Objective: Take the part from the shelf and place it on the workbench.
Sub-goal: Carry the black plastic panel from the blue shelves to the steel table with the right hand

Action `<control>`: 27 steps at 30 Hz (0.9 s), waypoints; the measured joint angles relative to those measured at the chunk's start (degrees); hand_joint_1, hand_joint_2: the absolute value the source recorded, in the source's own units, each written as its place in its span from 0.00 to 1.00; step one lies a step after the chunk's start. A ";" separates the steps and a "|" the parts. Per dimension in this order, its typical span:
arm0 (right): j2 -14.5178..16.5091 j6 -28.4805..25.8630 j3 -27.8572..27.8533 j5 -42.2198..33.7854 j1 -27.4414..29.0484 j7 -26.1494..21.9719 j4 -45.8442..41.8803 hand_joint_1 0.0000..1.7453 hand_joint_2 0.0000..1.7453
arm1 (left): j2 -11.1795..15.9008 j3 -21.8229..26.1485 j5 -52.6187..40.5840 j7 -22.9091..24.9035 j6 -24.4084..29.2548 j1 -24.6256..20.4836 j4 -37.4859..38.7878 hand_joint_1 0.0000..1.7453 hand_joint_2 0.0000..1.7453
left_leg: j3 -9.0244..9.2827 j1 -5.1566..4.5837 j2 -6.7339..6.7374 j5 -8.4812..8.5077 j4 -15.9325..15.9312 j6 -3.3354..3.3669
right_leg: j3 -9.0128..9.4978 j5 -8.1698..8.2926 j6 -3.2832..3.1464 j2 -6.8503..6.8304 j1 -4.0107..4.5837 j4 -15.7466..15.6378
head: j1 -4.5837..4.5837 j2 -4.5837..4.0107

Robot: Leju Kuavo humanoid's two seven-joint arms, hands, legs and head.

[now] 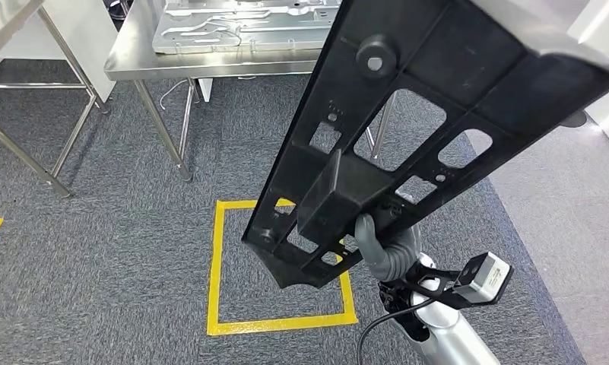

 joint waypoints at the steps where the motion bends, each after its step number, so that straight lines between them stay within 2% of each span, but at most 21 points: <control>1: 0.00 0.28 -0.01 0.23 0.46 -0.01 -0.36 1.00 1.00 | 0.00 0.01 -0.03 0.01 0.01 -0.02 0.00 0.00 1.00 | 0.13 0.09 0.05 0.09 -0.22 0.30 | -0.61 -0.97 0.26 -0.22 -0.06 1.45 | 0.01 0.00; 2: -0.01 0.49 -0.02 0.37 0.88 -0.01 -0.65 1.00 1.00 | 0.01 0.01 -0.07 0.01 0.02 -0.04 0.00 0.00 1.00 | 0.22 0.12 0.13 0.11 -0.33 0.51 | -1.95 -2.54 0.46 -0.44 -0.19 4.33 | 0.01 0.00; 4: -0.01 1.05 -0.09 0.76 1.80 -0.01 -0.97 1.00 1.00 | 0.04 0.02 -0.07 0.01 0.03 -0.04 0.00 0.00 1.00 | 0.24 0.08 0.32 0.01 -0.34 0.73 | -5.87 -5.97 0.77 -0.61 -0.32 12.07 | 0.00 0.00; 5: -0.01 1.55 -0.29 1.06 2.64 0.00 -1.20 1.00 1.00 | 0.04 0.02 -0.08 0.01 0.02 -0.03 0.00 0.00 1.00 | 0.28 0.06 0.39 -0.08 -0.34 0.78 | -7.51 -6.82 0.89 -0.63 -0.41 15.11 | 0.00 0.00; 6: -0.01 2.15 -0.59 1.48 3.64 0.00 -1.52 1.00 1.00 | 0.03 0.02 -0.09 0.02 -0.01 0.00 0.00 0.00 1.00 | 0.37 0.05 0.43 -0.20 -0.33 0.77 | -8.06 -6.45 0.94 -0.66 -0.49 15.90 | 0.00 0.00; 7: -0.01 2.76 -0.97 1.89 4.71 0.00 -1.97 1.00 1.00 | 0.02 0.02 -0.11 0.04 -0.06 0.03 0.00 0.00 1.00 | 0.54 0.05 0.43 -0.35 -0.32 0.70 | -7.43 -5.03 0.94 -0.73 -0.57 14.36 | 0.01 0.00; 9: 0.00 3.98 -1.78 2.92 6.71 0.00 -3.19 1.00 1.00 | -0.02 0.02 -0.26 0.07 -0.16 0.07 0.00 0.00 1.00 | 1.10 0.04 0.43 -0.78 -0.31 0.37 | -3.60 -1.02 0.72 -1.26 -0.63 6.41 | 0.01 0.00; 10: 0.06 4.47 -2.13 3.48 7.58 0.00 -3.82 1.00 1.00 | -0.04 0.02 -0.34 0.07 -0.20 0.04 0.00 0.00 1.00 | 1.33 -0.06 0.44 -1.03 -0.25 0.09 | -1.82 0.21 0.48 -1.56 -0.50 2.78 | 0.01 0.00; 11: 0.17 4.87 -2.47 4.13 8.53 -0.01 -4.55 1.00 1.00 | -0.03 0.03 -0.42 0.07 -0.21 0.01 0.00 0.00 1.00 | 1.50 -0.15 0.46 -1.26 -0.23 -0.22 | -0.64 0.77 0.18 -1.78 -0.35 0.40 | 0.00 0.00; 12: 0.34 5.11 -2.75 4.68 9.52 -0.01 -5.23 1.00 1.00 | -0.02 0.03 -0.46 0.06 -0.22 -0.02 0.00 0.00 1.00 | 1.61 -0.23 0.52 -1.47 -0.24 -0.56 | -0.21 0.62 -0.17 -1.85 -0.19 -0.49 | 0.00 0.00; 15: 0.92 5.38 -3.30 5.75 11.94 -0.01 -6.94 1.00 1.00 | 0.03 0.05 -0.51 0.03 -0.23 -0.07 0.00 0.00 1.00 | 1.93 -0.14 0.75 -2.21 -0.03 -1.58 | 0.27 0.30 -1.35 -1.40 -0.17 -0.85 | -0.01 0.01; 16: 1.11 5.45 -3.39 5.90 12.33 -0.01 -7.36 1.00 1.00 | 0.02 0.05 -0.52 0.02 -0.25 -0.10 0.00 0.00 1.00 | 1.56 -0.08 0.76 -2.97 1.22 -1.85 | 0.66 0.23 -1.74 -1.32 -0.26 -1.09 | -0.01 0.01; 17: 1.30 5.52 -3.46 6.01 12.63 -0.02 -7.71 1.00 1.00 | 0.01 0.06 -0.54 0.00 -0.27 -0.12 0.00 0.00 1.00 | 0.46 -0.03 0.74 -4.23 3.77 -2.07 | 1.10 0.11 -2.11 -1.27 -0.36 -1.30 | -0.01 0.01; 18: 1.46 5.58 -3.49 6.04 12.90 -0.02 -7.92 1.00 1.00 | -0.02 0.06 -0.55 -0.01 -0.29 -0.13 0.00 0.00 1.00 | -1.40 -0.01 0.68 -5.81 7.56 -2.21 | 1.45 -0.15 -2.36 -1.24 -0.30 -1.36 | -0.01 0.00; 20: 1.73 5.74 -3.56 6.21 13.57 -0.02 -8.10 1.00 1.00 | -0.02 0.08 -0.57 -0.01 -0.32 -0.03 0.00 0.00 1.00 | -6.08 -0.01 0.65 -8.20 15.42 -2.33 | 2.06 -0.77 -2.67 -1.08 -0.09 -1.35 | -0.01 0.00; 21: 1.89 5.85 -3.62 6.46 14.01 -0.01 -8.18 1.00 1.00 | -0.01 0.10 -0.59 -0.01 -0.36 0.05 0.00 0.00 1.00 | -7.55 -0.03 0.63 -7.91 17.16 -2.27 | 2.47 -1.11 -2.71 -0.96 0.03 -1.35 | -0.01 0.00; 22: 2.13 5.94 -3.69 6.84 14.46 -0.01 -8.32 1.00 1.00 | 0.01 0.11 -0.65 -0.01 -0.45 0.11 0.00 0.00 1.00 | -7.87 -0.07 0.62 -6.41 16.57 -2.09 | 2.99 -1.49 -2.71 -0.84 0.14 -1.35 | -0.01 0.00; 24: 2.80 6.03 -3.82 7.79 15.26 0.00 -8.80 1.00 1.00 | 0.05 0.15 -0.90 -0.02 -0.69 0.17 0.00 0.00 1.00 | -5.50 -0.28 0.54 -1.28 9.44 -1.35 | 4.27 -2.41 -2.60 -0.70 0.31 -1.36 | -0.01 0.00; 25: 3.14 6.00 -3.85 8.21 15.55 -0.01 -9.09 1.00 1.00 | 0.10 0.17 -1.04 -0.02 -0.82 0.15 0.00 0.00 1.00 | -3.87 -0.47 0.49 0.46 5.60 -0.90 | 4.78 -2.89 -2.43 -0.66 0.45 -1.36 | 0.00 0.00; 26: 3.41 5.94 -3.86 8.58 15.80 -0.01 -9.36 1.00 1.00 | 0.15 0.20 -1.16 -0.01 -0.90 0.11 0.00 0.00 1.00 | -2.58 -0.66 0.46 1.36 2.74 -0.53 | 5.11 -3.28 -2.18 -0.60 0.51 -1.39 | 0.00 0.00; 27: 3.61 5.83 -3.87 8.89 16.02 -0.01 -9.62 1.00 1.00 | 0.20 0.22 -1.26 -0.01 -0.95 0.07 0.00 0.00 1.00 | -1.85 -0.87 0.42 1.37 1.18 -0.20 | 5.38 -3.49 -1.86 -0.57 0.52 -1.46 | 0.00 0.00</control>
